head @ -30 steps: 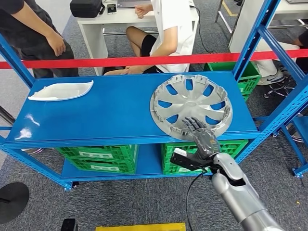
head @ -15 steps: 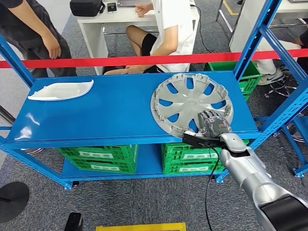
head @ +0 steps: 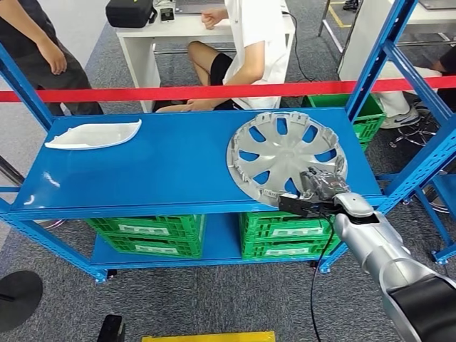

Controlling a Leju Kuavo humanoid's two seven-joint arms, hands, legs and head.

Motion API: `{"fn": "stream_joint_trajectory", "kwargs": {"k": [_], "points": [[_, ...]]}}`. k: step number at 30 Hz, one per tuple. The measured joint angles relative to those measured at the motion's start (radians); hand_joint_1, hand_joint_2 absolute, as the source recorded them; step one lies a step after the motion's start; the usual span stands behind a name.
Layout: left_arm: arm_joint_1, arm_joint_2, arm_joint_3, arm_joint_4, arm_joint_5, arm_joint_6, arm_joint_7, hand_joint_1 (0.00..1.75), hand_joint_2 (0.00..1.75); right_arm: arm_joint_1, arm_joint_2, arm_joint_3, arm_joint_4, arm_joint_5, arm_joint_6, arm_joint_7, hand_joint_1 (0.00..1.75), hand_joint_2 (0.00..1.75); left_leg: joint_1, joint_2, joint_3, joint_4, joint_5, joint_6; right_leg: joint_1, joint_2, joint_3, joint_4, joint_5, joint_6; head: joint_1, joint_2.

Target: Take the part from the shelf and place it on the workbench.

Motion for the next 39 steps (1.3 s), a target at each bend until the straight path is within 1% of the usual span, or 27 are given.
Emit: {"fn": "stream_joint_trajectory", "kwargs": {"k": [7,12,15,19,22,26,30,35,39], "points": [[0.0,0.0,0.0,0.0,0.001,0.0,-0.001,0.0,0.0,0.0,-0.005,0.003,0.0,-0.001,-0.005,-0.01,1.75,1.75,0.0,0.0,0.004,0.0,0.0,0.001,0.0,0.0,0.006,-0.004,0.002,0.002,0.0,0.0],[0.008,0.0,0.008,0.0,0.015,0.004,-0.015,0.0,0.0,0.02,-0.006,0.001,-0.017,-0.025,-0.038,-0.091,1.75,1.75,0.0,0.0,0.005,0.0,0.0,0.002,0.0,0.0,0.007,-0.004,0.003,0.003,0.0,0.0],[0.016,0.0,0.019,0.0,0.025,0.009,-0.028,0.0,0.0,0.061,-0.007,-0.002,-0.088,-0.064,-0.036,-0.138,1.75,1.75,0.0,0.001,0.005,0.0,-0.001,0.001,0.0,0.002,0.007,-0.004,0.002,0.003,0.0,0.0],[0.022,-0.001,0.041,0.0,0.034,0.014,-0.046,0.0,0.0,0.161,-0.011,0.007,-0.29,-0.149,0.0,-0.147,1.75,1.75,0.001,0.002,0.004,0.0,-0.001,0.001,0.001,0.003,0.004,-0.003,0.002,0.002,0.0,0.0],[0.027,-0.001,0.06,0.0,0.045,0.02,-0.059,0.0,0.0,0.252,-0.017,0.022,-0.475,-0.206,-0.006,-0.138,1.75,1.75,0.001,0.002,0.0,-0.001,-0.002,0.001,0.001,0.003,0.001,-0.003,0.001,0.002,0.0,0.0],[0.037,-0.002,0.087,0.0,0.058,0.031,-0.068,0.0,0.0,0.388,-0.028,0.037,-0.747,-0.263,-0.071,-0.131,1.75,1.75,0.002,0.001,-0.006,-0.001,-0.002,0.001,0.001,0.001,-0.004,-0.003,-0.001,0.002,0.0,0.0],[0.043,-0.003,0.106,0.0,0.059,0.042,-0.069,0.0,0.0,0.49,-0.038,0.036,-0.962,-0.285,-0.129,-0.133,1.75,1.75,0.001,0.0,-0.007,-0.001,-0.003,0.001,0.001,0.001,-0.005,-0.003,-0.003,0.003,0.0,0.0],[0.044,-0.005,0.117,0.0,0.054,0.046,-0.069,0.0,0.0,0.566,-0.04,0.022,-1.135,-0.295,-0.223,-0.156,1.75,1.75,0.0,0.0,-0.007,-0.001,-0.004,0.002,0.0,0.001,-0.004,-0.003,-0.003,0.003,0.0,0.0],[0.045,-0.005,0.128,0.0,0.052,0.043,-0.069,0.0,0.0,0.593,-0.039,-0.001,-1.226,-0.299,-0.286,-0.165,1.75,1.75,0.0,0.0,-0.007,-0.001,-0.004,0.002,0.0,0.001,-0.005,-0.003,-0.003,0.003,0.0,0.0]]}}
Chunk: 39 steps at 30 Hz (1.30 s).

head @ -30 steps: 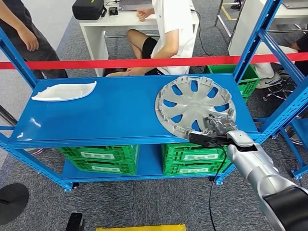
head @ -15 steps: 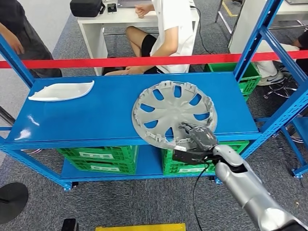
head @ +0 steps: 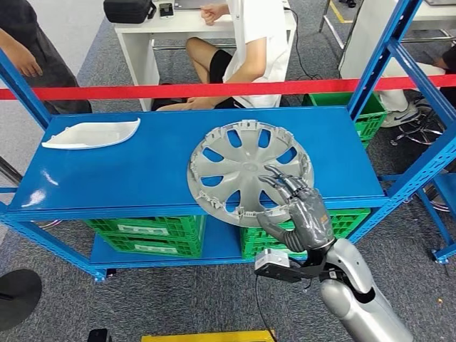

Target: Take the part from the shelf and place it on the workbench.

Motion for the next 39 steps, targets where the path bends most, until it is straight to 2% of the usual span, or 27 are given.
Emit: {"fn": "stream_joint_trajectory", "kwargs": {"k": [5,6,9,10,11,18,39], "points": [[0.0,0.0,0.007,0.0,-0.001,0.005,0.008,0.0,0.0,0.018,0.0,-0.031,-0.07,0.009,-0.019,-0.006,1.75,1.75,0.0,0.0,0.0,0.0,0.0,0.0,0.0,0.0,0.0,0.0,0.0,0.0,0.0,0.0],[0.0,0.0,0.007,0.0,-0.002,0.006,0.009,0.0,0.0,0.019,0.0,-0.034,-0.074,0.01,-0.014,-0.005,1.68,1.75,0.0,0.0,0.0,0.0,0.0,0.0,0.0,0.0,0.0,0.0,0.0,0.0,0.0,0.0],[0.0,-0.001,0.008,0.0,-0.008,0.004,0.01,0.0,0.0,0.022,0.0,-0.038,-0.075,0.013,0.004,-0.003,0.42,1.75,0.0,0.0,0.0,0.0,0.0,0.0,0.0,0.0,0.0,0.0,0.0,0.0,0.0,0.0],[0.0,-0.001,0.008,0.0,-0.01,0.002,0.01,0.0,0.0,0.023,0.0,-0.038,-0.075,0.015,0.008,-0.003,0.04,1.75,0.0,0.0,0.0,0.0,0.0,0.0,0.0,0.0,0.0,0.0,0.0,0.0,0.0,0.0],[0.0,-0.001,0.008,0.0,-0.012,0.001,0.01,0.0,0.0,0.024,0.0,-0.038,-0.074,0.017,0.011,-0.003,0.0,1.75,0.0,0.0,0.0,0.0,0.0,0.0,0.0,0.0,0.0,0.0,0.0,0.0,0.0,0.0],[0.0,-0.001,0.009,0.0,-0.021,-0.005,0.009,0.0,0.0,0.024,0.0,-0.031,-0.059,0.025,0.045,0.006,0.0,1.75,0.0,0.0,0.0,0.0,0.0,0.0,0.0,0.0,0.0,0.0,0.0,0.0,0.0,0.0],[0.0,0.0,0.009,0.0,-0.021,-0.005,0.009,0.0,0.0,0.02,0.0,-0.019,-0.038,0.024,0.048,0.007,0.0,1.75,0.0,0.0,0.0,0.0,0.0,0.0,0.0,0.0,0.0,0.0,0.0,0.0,0.0,0.0]]}}
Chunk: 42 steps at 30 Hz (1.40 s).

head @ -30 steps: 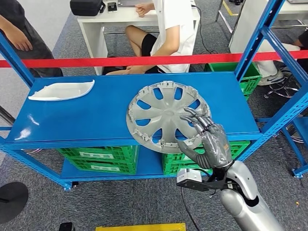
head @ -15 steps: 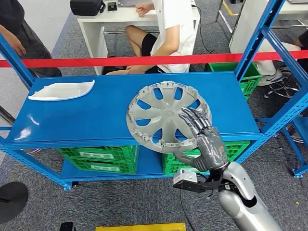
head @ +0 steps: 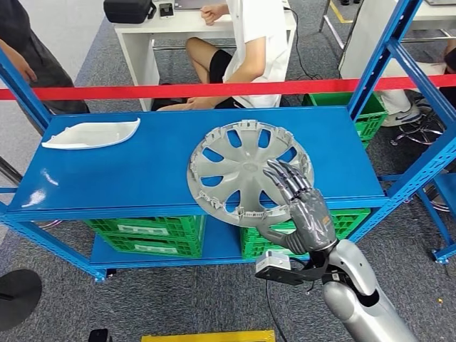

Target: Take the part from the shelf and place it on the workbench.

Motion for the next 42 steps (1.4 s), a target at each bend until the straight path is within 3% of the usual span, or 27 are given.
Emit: {"fn": "stream_joint_trajectory", "kwargs": {"k": [10,17,21,28,42], "points": [[0.0,0.001,0.0,0.0,-0.01,-0.007,-0.004,0.0,0.0,0.0,0.0,0.012,0.008,-0.006,0.062,0.0,0.06,1.75,0.0,0.0,0.0,0.0,0.0,0.0,0.0,0.0,0.0,0.0,0.0,0.0,0.0,0.0],[-0.002,0.001,0.0,0.0,-0.037,-0.026,-0.006,0.0,0.0,-0.014,0.005,0.071,0.049,0.023,0.129,0.027,0.0,1.75,0.0,0.0,0.0,0.0,0.0,0.0,0.0,0.0,0.0,0.0,0.0,0.0,0.0,0.0],[-0.015,-0.003,-0.006,0.0,-0.071,-0.041,0.016,0.0,0.0,-0.077,0.051,0.13,0.206,0.104,0.168,0.08,0.0,1.75,0.0,0.001,0.0,0.0,0.001,0.0,0.0,0.0,0.0,0.0,0.0,0.0,0.0,0.0],[-0.03,-0.01,-0.009,0.0,-0.088,-0.046,0.03,0.0,0.0,-0.161,0.132,0.21,0.504,0.131,0.123,0.073,0.0,1.75,0.0,-0.001,0.0,0.0,0.002,-0.001,0.001,-0.001,0.0,0.0,0.0,0.0,0.0,0.0],[-0.03,-0.01,-0.009,0.0,-0.094,-0.047,0.03,0.0,0.0,-0.2,0.153,0.233,0.596,0.126,0.131,0.079,0.0,1.75,0.0,-0.001,0.001,0.0,0.001,0.0,0.0,-0.001,0.001,0.0,0.0,0.0,0.0,0.0]]}}
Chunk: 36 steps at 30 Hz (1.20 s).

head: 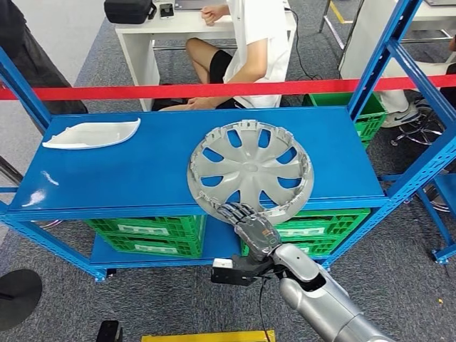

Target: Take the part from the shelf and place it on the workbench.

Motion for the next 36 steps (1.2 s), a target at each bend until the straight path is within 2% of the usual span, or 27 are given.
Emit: {"fn": "stream_joint_trajectory", "kwargs": {"k": [4,11,16,36], "points": [[-0.001,0.0,-0.001,0.0,-0.013,-0.003,0.001,0.0,0.0,-0.014,0.012,0.003,0.028,0.002,-0.008,0.012,0.0,1.75,0.0,0.0,0.001,0.0,0.0,0.0,0.0,0.0,0.001,0.0,0.0,0.0,0.0,0.0],[-0.01,-0.004,-0.013,0.0,-0.058,-0.006,0.013,0.0,0.0,-0.095,0.072,0.008,0.192,0.05,-0.135,0.041,0.0,1.75,0.0,0.0,0.001,0.0,0.001,0.0,0.0,0.0,0.001,0.0,0.001,0.0,0.0,0.0],[-0.007,-0.008,-0.024,0.0,-0.073,-0.006,0.018,0.0,0.0,-0.14,0.082,-0.004,0.274,0.058,-0.2,0.048,0.0,1.75,0.0,0.0,0.001,0.0,0.001,0.0,0.0,0.0,0.001,0.0,0.001,0.001,0.0,0.0],[-0.004,-0.008,-0.028,0.0,-0.074,-0.005,0.018,0.0,0.0,-0.169,0.083,-0.011,0.324,0.058,-0.206,0.046,0.0,1.75,0.0,0.0,0.001,0.0,0.001,0.0,0.0,0.0,0.001,0.0,0.001,0.001,0.0,0.0]]}}
